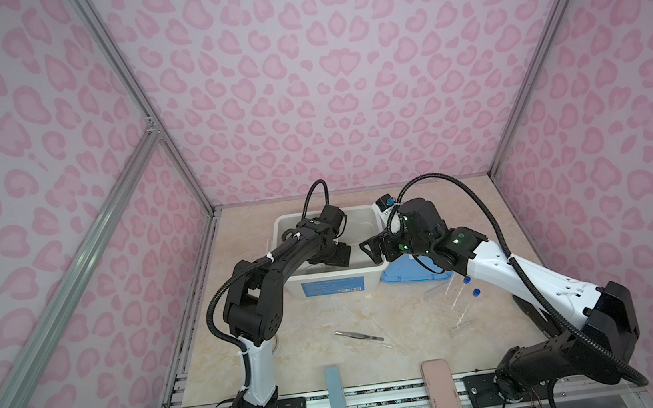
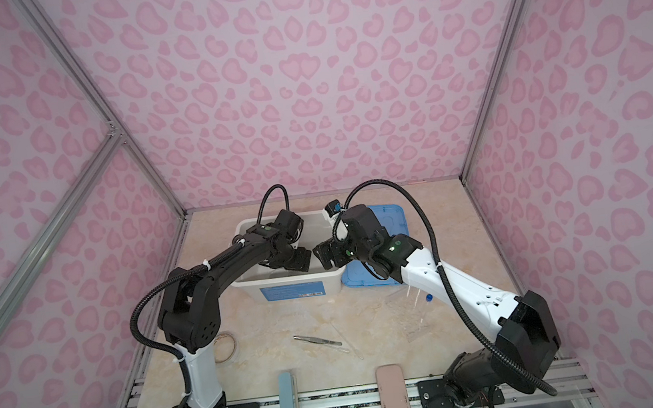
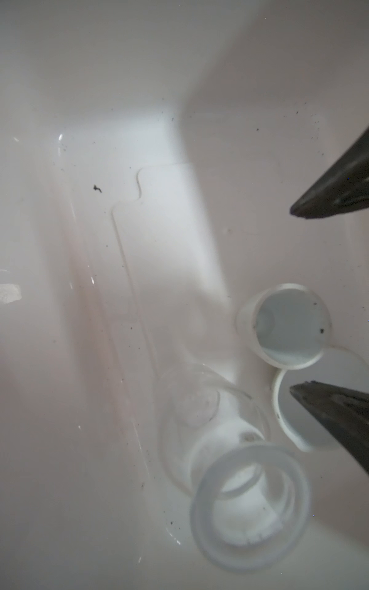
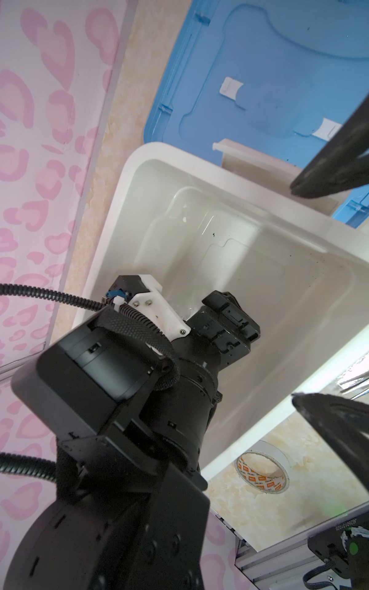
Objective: Organize the chemistry lab equipment
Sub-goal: 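Withdraw the left gripper from the box while the right arm draws back toward the robot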
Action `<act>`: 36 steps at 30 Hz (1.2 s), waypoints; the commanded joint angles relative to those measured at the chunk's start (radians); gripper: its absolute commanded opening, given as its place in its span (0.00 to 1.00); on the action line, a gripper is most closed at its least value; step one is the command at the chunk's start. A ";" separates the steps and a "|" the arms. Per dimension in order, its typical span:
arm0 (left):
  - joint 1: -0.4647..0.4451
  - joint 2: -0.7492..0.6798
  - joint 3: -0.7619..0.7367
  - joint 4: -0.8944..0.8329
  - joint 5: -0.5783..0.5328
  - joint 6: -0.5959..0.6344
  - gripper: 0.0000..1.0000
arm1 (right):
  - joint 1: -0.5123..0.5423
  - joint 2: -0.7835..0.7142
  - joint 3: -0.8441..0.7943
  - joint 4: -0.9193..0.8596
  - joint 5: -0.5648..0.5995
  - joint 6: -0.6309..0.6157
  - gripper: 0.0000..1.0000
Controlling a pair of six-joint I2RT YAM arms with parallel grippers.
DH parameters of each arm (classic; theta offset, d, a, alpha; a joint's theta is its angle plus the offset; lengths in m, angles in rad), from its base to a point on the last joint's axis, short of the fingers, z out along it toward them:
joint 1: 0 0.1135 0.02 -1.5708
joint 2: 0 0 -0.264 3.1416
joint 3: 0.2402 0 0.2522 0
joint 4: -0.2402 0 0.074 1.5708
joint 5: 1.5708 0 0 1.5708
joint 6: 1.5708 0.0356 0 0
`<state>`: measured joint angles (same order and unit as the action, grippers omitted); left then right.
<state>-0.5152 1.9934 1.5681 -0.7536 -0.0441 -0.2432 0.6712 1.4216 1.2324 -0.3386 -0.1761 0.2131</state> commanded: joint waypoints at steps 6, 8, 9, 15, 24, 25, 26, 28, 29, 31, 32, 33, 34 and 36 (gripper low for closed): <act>-0.003 -0.113 0.010 -0.030 -0.013 -0.005 0.87 | 0.000 -0.014 0.001 -0.001 0.006 -0.012 0.96; -0.003 -0.141 0.011 -0.029 0.005 -0.012 0.87 | 0.001 -0.017 0.001 -0.002 0.006 -0.011 0.96; -0.005 -0.156 0.010 -0.026 0.012 -0.016 0.87 | 0.000 -0.022 0.002 -0.001 0.009 -0.011 0.96; -0.017 -0.269 0.007 -0.028 0.056 -0.054 0.88 | 0.001 -0.061 -0.008 -0.006 0.021 -0.020 0.96; -0.051 -0.537 -0.074 -0.009 0.109 -0.199 0.85 | 0.007 -0.202 -0.046 -0.075 0.042 -0.041 0.96; -0.059 -0.570 -0.096 0.000 0.126 -0.220 0.84 | 0.009 -0.223 -0.057 -0.090 0.043 -0.044 0.96; -0.069 -0.601 -0.122 0.015 0.140 -0.241 0.83 | 0.013 -0.243 -0.067 -0.107 0.048 -0.047 0.96; -0.096 -0.653 -0.159 0.021 0.151 -0.266 0.82 | 0.022 -0.283 -0.094 -0.134 0.053 -0.055 0.96; -0.114 -0.677 -0.174 0.016 0.139 -0.280 0.80 | 0.029 -0.308 -0.112 -0.147 0.056 -0.059 0.96; -0.159 -0.729 -0.215 0.019 0.101 -0.324 0.74 | 0.041 -0.358 -0.153 -0.170 0.061 -0.059 0.96; -0.186 -0.760 -0.269 0.029 0.083 -0.364 0.71 | 0.048 -0.384 -0.175 -0.184 0.064 -0.050 0.96; -0.213 -0.792 -0.314 0.047 0.073 -0.413 0.69 | 0.054 -0.409 -0.197 -0.194 0.070 -0.038 0.96; -0.238 -0.820 -0.363 0.069 0.065 -0.457 0.66 | 0.060 -0.430 -0.216 -0.200 0.075 -0.022 0.96; -0.297 -0.879 -0.468 0.121 0.049 -0.556 0.61 | 0.079 -0.475 -0.261 -0.215 0.086 0.004 0.96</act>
<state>-0.7658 1.1637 1.1843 -0.7010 0.0475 -0.6315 0.7353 0.9817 1.0100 -0.5110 -0.1188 0.1787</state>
